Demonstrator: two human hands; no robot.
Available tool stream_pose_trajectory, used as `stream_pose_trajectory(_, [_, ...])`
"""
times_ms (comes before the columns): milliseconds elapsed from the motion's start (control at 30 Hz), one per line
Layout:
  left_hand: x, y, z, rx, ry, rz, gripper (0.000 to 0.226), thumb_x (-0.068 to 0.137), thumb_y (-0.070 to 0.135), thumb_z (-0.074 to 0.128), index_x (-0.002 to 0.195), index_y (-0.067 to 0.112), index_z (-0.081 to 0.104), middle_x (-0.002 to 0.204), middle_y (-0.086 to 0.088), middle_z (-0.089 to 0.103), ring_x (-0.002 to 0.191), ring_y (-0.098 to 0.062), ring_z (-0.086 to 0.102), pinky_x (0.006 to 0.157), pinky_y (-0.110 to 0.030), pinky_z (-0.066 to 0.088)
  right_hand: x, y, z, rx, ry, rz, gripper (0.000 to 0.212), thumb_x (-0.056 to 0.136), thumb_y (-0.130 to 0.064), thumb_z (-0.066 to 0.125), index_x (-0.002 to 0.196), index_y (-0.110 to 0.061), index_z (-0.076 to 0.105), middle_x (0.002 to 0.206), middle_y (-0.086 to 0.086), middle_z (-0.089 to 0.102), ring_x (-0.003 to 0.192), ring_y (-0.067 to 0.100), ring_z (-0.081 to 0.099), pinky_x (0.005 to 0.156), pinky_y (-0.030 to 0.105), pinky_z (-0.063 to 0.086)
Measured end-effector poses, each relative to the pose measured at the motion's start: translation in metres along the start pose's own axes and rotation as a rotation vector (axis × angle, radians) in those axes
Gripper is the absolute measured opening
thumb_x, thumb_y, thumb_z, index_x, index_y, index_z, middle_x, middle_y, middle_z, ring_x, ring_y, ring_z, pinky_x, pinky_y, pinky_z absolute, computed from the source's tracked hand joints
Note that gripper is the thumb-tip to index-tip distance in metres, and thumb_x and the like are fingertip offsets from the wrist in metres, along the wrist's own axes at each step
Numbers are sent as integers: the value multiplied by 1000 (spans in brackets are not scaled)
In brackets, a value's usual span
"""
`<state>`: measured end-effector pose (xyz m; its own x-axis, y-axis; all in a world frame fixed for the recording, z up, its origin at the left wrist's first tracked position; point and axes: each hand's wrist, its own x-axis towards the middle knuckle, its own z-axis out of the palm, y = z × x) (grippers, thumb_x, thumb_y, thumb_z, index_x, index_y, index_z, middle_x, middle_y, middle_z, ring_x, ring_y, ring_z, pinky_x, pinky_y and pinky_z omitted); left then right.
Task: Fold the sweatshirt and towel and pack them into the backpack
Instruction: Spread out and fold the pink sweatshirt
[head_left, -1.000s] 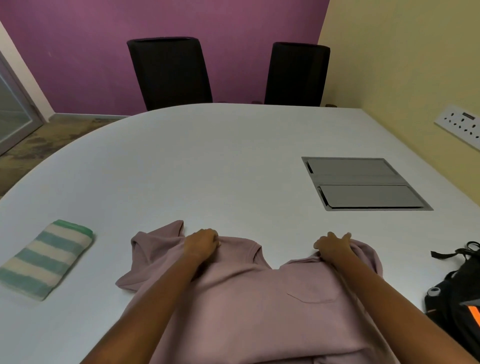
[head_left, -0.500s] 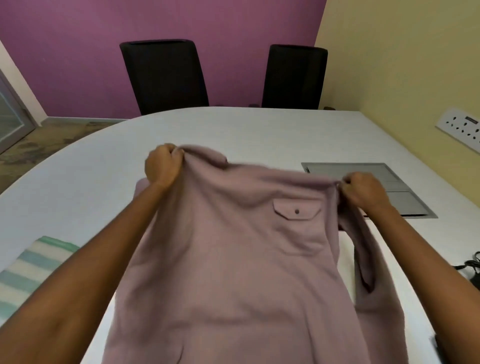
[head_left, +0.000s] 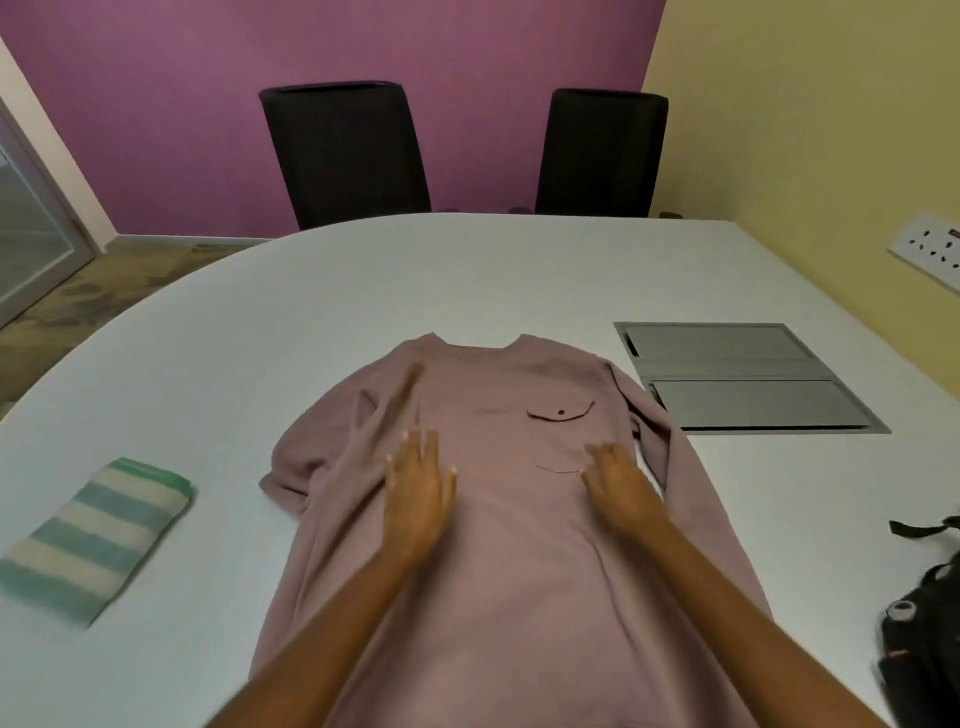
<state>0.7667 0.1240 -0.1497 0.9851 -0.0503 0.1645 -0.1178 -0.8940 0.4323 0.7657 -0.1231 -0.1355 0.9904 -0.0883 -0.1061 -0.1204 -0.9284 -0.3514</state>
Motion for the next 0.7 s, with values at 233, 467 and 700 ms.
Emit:
stream_pose_trajectory(233, [-89,-32,38,252,-341,-125,69,89,49,17,120,6,61,124,-18,61,117,-35,54,83,-60,49,-73,41,53,-300,-284,44,113,58,-75,-34,146,-29,20,155,0,19,143,24,18,112,54,14])
stream_pose_trajectory(467, [-135,-88,34,154,-339,-157,58,95,53,4,149,30,6,131,-9,57,121,-27,38,97,-46,23,-124,77,82,-266,-156,112,62,95,-53,4,122,-20,50,117,3,67,103,35,64,76,52,51])
stream_pose_trajectory(700, [-135,-103,25,190,-374,-153,69,90,62,-6,149,28,4,137,-9,52,129,-28,39,98,-49,42,-159,81,84,-257,-105,171,74,94,-57,2,122,-18,58,122,1,64,108,39,61,78,55,50])
